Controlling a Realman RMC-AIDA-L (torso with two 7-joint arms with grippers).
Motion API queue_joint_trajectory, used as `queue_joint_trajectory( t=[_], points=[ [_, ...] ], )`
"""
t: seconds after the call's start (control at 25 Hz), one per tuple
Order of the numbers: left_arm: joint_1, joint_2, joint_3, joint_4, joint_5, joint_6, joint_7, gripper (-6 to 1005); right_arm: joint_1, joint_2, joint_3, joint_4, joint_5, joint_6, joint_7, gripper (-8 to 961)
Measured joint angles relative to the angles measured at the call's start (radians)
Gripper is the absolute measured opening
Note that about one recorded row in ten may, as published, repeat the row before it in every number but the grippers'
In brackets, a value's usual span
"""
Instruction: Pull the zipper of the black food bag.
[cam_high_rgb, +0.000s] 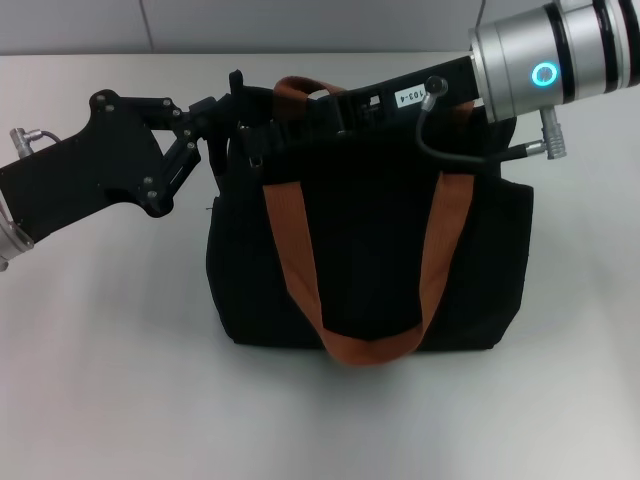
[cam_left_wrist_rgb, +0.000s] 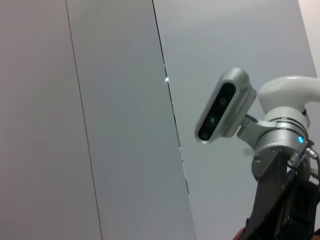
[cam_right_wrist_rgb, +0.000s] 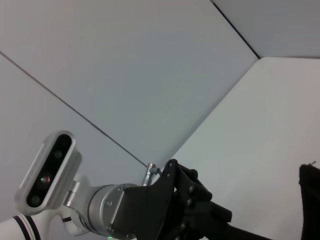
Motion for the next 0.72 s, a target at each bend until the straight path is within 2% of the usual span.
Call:
queue_joint_trajectory(
  t=[0.36,0.72],
  points=[
    [0.003,0.004,0.0,0.0,0.0,0.0,-0.002,38,-0.002,0.001,-0.005,-0.02,0.0,-0.017,0.005,380],
    [-0.019,-0.002,0.007,0.0,0.001,0.01,-0.023,40,0.018,0.004,-0.033,0.013,0.0,0.018,0.002,381]
  ],
)
